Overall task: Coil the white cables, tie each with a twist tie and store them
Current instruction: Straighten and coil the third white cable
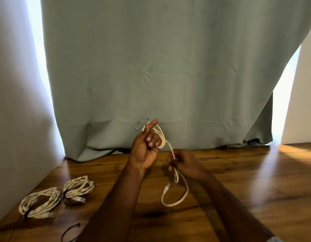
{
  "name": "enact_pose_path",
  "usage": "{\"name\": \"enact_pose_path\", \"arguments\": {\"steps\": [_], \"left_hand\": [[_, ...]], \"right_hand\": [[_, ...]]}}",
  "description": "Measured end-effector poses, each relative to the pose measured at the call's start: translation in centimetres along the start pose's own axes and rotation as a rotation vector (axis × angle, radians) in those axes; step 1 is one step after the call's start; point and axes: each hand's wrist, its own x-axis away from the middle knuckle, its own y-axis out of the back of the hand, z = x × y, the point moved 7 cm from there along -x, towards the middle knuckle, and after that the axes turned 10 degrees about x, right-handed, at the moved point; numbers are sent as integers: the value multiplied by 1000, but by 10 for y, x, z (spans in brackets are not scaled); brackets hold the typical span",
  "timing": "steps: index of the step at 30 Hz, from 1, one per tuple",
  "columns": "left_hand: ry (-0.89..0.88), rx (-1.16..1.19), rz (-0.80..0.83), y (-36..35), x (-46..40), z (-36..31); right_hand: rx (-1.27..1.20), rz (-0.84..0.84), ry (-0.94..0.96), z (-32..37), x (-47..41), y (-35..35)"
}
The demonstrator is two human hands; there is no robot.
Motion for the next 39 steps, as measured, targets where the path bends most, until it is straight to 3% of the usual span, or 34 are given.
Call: {"name": "enact_pose_path", "arguments": {"steps": [3, 7, 10, 12, 15, 19, 23, 26, 31, 33, 37, 39], "left_hand": [[-75, -5, -81, 12, -1, -4], [-130, -65, -152, 18, -2, -2], [-188, -494, -224, 21, 1, 2], [-217, -829, -160, 18, 4, 9], [-287, -1086, -86, 21, 11, 15], [-285, -1358, -108, 45, 16, 17], [-239, -1379, -133, 53, 26, 26], [-266, -1410, -249, 60, 23, 22], [-249, -1322, -488, 88, 16, 8], [-217, -1274, -556, 98, 15, 5], [-198, -1250, -632, 104, 15, 3], [-202, -1239, -674, 106, 16, 3]], "right_hand": [[-100, 186, 3, 16, 6, -20], [-511, 406, -128, 25, 17, -43], [-601, 558, -198, 33, 30, -47], [-567, 626, -239, 31, 36, -48], [-561, 666, -300, 21, 37, -51], [-695, 715, -320, 18, 36, -44], [-662, 710, -375, 2, 35, -41], [-697, 686, -418, -8, 36, -38], [-459, 386, -250, -29, 23, -9], [-335, 436, -145, -31, 24, -2], [-403, 736, -133, -19, 43, -5], [-181, 783, -98, -14, 42, -9]]}}
